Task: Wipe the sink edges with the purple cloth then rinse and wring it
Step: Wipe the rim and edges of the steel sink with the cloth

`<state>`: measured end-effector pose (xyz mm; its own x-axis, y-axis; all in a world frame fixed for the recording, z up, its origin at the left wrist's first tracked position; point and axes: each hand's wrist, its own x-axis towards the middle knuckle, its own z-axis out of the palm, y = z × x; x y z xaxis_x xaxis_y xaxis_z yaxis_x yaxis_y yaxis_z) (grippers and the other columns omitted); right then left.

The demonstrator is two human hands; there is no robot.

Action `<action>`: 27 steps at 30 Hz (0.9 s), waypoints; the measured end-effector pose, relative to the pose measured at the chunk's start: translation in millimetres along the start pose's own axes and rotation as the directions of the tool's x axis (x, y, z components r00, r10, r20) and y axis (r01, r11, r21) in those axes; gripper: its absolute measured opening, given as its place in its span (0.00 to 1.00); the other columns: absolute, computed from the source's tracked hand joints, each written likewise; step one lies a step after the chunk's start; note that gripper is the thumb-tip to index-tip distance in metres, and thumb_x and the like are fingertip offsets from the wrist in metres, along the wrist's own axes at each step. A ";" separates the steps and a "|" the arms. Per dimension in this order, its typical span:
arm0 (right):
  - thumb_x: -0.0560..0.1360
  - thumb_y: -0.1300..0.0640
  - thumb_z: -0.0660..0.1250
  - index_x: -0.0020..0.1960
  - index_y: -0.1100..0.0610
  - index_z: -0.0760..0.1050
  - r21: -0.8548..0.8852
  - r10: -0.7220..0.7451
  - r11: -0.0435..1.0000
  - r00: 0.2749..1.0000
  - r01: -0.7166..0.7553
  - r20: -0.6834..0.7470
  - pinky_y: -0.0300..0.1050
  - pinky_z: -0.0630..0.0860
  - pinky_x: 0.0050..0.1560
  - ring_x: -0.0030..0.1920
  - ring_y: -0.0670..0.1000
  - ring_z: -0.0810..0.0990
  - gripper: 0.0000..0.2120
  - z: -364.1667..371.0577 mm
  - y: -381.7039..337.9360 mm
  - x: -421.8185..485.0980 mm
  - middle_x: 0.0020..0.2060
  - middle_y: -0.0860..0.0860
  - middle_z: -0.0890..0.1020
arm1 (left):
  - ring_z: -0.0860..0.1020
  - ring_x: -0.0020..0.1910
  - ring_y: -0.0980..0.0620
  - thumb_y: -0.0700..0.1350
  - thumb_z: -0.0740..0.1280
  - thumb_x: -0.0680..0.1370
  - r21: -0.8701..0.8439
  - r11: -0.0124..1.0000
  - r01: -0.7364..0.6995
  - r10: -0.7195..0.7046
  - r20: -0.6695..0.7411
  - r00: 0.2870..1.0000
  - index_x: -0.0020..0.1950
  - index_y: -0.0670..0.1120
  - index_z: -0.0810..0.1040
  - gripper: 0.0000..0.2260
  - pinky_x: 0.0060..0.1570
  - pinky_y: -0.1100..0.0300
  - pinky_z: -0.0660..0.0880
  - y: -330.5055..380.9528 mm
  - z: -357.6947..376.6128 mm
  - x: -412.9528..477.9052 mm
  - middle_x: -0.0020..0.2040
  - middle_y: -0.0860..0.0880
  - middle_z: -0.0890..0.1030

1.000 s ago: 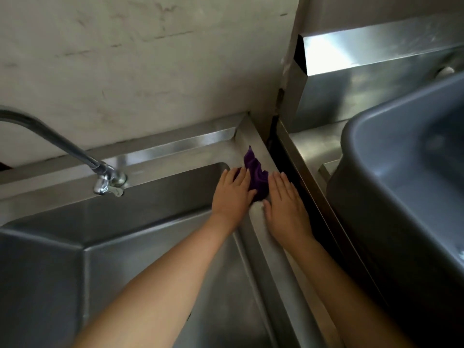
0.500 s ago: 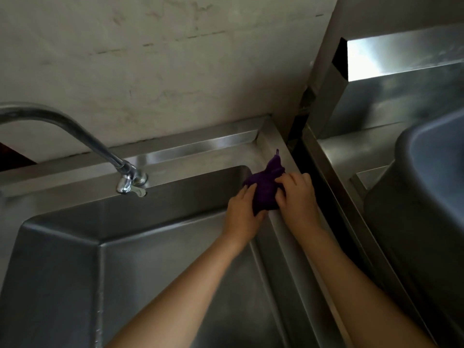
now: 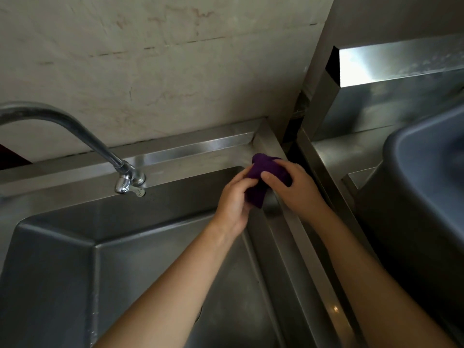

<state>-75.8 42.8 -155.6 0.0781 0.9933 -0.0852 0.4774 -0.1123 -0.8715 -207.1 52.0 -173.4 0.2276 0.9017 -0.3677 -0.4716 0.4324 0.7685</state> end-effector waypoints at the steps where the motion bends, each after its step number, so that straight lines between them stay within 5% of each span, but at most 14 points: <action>1: 0.74 0.46 0.65 0.65 0.51 0.69 -0.016 0.004 1.000 1.000 -0.004 -0.011 0.38 0.71 0.54 0.54 0.45 0.73 0.22 -1.8 -2.3 0.8 0.57 0.48 0.70 | 0.81 0.46 0.53 0.38 0.58 0.77 -0.050 0.998 0.035 -0.034 0.016 0.999 0.57 0.46 0.78 0.13 0.47 0.61 0.75 0.9 1.5 -1.5 0.46 0.47 0.83; 5: 0.79 0.50 0.57 0.61 0.55 0.73 0.073 0.029 0.997 0.999 -0.031 0.023 0.27 0.73 0.44 0.54 0.47 0.74 0.15 -6.6 -4.8 -0.9 0.58 0.54 0.71 | 0.80 0.50 0.49 0.47 0.63 0.78 -0.061 0.995 0.083 -0.084 -0.010 0.996 0.60 0.41 0.77 0.15 0.48 0.59 0.77 -2.1 6.3 -0.5 0.50 0.44 0.82; 8: 0.76 0.53 0.64 0.57 0.53 0.75 -0.140 -0.035 0.990 0.999 0.032 -0.021 0.32 0.68 0.50 0.59 0.49 0.68 0.11 -10.6 2.0 -3.5 0.58 0.52 0.68 | 0.80 0.48 0.49 0.40 0.64 0.76 -0.073 0.993 0.093 -0.096 -0.040 0.995 0.60 0.40 0.77 0.12 0.49 0.59 0.76 -5.1 5.6 0.3 0.48 0.44 0.82; 11: 0.73 0.52 0.68 0.60 0.50 0.71 -0.193 -0.134 0.972 0.991 0.134 0.010 0.33 0.65 0.58 0.63 0.45 0.61 0.17 -12.7 6.4 -6.6 0.64 0.47 0.61 | 0.79 0.50 0.47 0.40 0.61 0.77 -0.203 0.967 0.155 -0.150 0.040 0.988 0.63 0.40 0.75 0.15 0.53 0.55 0.75 -8.0 7.1 -2.8 0.52 0.42 0.81; 15: 0.72 0.54 0.69 0.67 0.46 0.63 -0.046 -0.152 0.986 0.979 0.160 0.132 0.37 0.73 0.57 0.60 0.44 0.70 0.26 -6.5 8.5 -13.2 0.64 0.46 0.68 | 0.79 0.49 0.47 0.38 0.57 0.76 -0.328 0.934 0.140 -0.125 0.067 0.990 0.62 0.39 0.74 0.15 0.48 0.56 0.77 -6.1 13.1 1.1 0.48 0.42 0.81; 17: 0.71 0.58 0.70 0.66 0.48 0.66 -0.087 -0.167 0.982 0.985 0.170 0.044 0.36 0.73 0.55 0.58 0.45 0.72 0.26 -3.5 8.9 -9.0 0.62 0.48 0.71 | 0.78 0.49 0.48 0.38 0.57 0.77 -0.258 0.963 0.082 -0.077 0.030 0.997 0.60 0.40 0.75 0.14 0.50 0.57 0.76 -3.6 14.1 4.0 0.49 0.42 0.80; 19: 0.70 0.61 0.70 0.66 0.51 0.68 -0.177 -0.198 0.967 0.977 0.182 -0.076 0.41 0.74 0.57 0.58 0.49 0.73 0.26 1.6 9.3 0.4 0.62 0.52 0.73 | 0.75 0.56 0.50 0.40 0.58 0.78 0.063 0.997 -0.038 0.040 -0.031 0.999 0.60 0.43 0.76 0.12 0.56 0.59 0.71 -1.8 11.9 8.6 0.56 0.43 0.77; 21: 0.71 0.60 0.69 0.67 0.53 0.67 -0.340 -0.215 0.927 0.968 0.159 -0.133 0.48 0.72 0.61 0.61 0.54 0.72 0.26 12.2 12.7 13.2 0.63 0.56 0.73 | 0.69 0.66 0.51 0.42 0.60 0.79 0.568 0.812 -0.132 0.232 -0.107 0.967 0.66 0.46 0.72 0.15 0.65 0.60 0.65 -2.4 -2.9 14.4 0.66 0.45 0.72; 23: 0.74 0.57 0.66 0.70 0.54 0.63 -0.550 -0.187 0.828 0.979 0.110 -0.084 0.51 0.68 0.64 0.65 0.58 0.66 0.26 29.7 18.3 21.6 0.67 0.58 0.69 | 0.64 0.71 0.49 0.43 0.60 0.80 0.877 0.468 -0.107 0.447 -0.131 0.885 0.71 0.44 0.66 0.19 0.70 0.58 0.59 -0.3 -28.3 13.1 0.71 0.45 0.68; 27: 0.76 0.55 0.62 0.72 0.59 0.59 -0.645 -0.178 0.757 0.983 0.106 -0.048 0.57 0.61 0.71 0.72 0.62 0.57 0.27 62.4 33.8 27.2 0.73 0.62 0.59 | 0.50 0.76 0.46 0.45 0.59 0.79 0.991 0.036 0.126 0.558 -0.125 0.820 0.75 0.41 0.54 0.27 0.75 0.54 0.47 7.3 -92.3 1.3 0.77 0.42 0.55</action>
<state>-112.1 67.6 -217.5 0.0334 0.9950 0.0945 0.9339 0.0026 -0.3576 -288.9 56.4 -216.6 -0.1829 0.9812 0.0617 0.8562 0.1282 0.5005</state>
